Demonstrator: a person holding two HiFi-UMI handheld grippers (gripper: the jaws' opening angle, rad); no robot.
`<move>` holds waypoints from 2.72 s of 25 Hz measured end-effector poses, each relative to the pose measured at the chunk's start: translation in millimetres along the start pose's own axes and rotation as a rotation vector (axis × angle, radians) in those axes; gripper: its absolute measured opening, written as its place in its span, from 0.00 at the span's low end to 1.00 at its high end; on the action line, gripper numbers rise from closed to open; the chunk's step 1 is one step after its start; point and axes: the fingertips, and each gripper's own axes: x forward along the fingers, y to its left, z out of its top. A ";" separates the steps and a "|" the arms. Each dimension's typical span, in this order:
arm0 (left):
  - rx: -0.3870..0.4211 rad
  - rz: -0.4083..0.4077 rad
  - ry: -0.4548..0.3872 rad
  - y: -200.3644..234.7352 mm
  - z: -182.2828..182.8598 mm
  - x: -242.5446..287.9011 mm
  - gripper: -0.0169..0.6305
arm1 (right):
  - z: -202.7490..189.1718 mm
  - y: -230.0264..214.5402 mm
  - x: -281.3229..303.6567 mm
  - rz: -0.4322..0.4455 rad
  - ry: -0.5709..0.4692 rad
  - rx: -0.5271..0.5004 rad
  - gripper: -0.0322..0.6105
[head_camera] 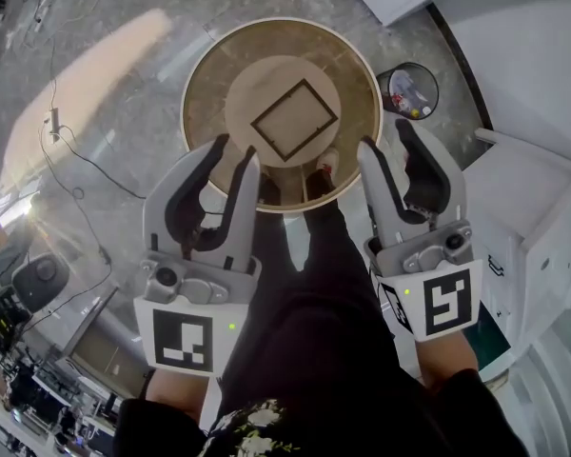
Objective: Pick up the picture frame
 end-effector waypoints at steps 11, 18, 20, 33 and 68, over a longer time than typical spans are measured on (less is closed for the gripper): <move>-0.024 -0.061 0.086 -4.3 -64.3 30.3 0.18 | -66.3 -17.0 21.6 -0.026 0.066 0.012 0.28; -0.018 -0.071 0.114 0.5 -91.3 49.4 0.19 | -92.5 -34.0 37.2 -0.052 0.072 0.019 0.28; -0.046 -0.066 0.111 5.2 -98.6 54.7 0.20 | -103.7 -33.9 41.8 -0.045 0.088 0.020 0.28; -0.080 -0.076 0.186 13.9 -174.2 86.9 0.22 | -187.5 -39.6 69.1 -0.033 0.185 0.050 0.28; -0.002 -0.149 0.324 16.9 -341.9 125.3 0.27 | -351.4 -24.9 95.2 -0.038 0.332 0.134 0.28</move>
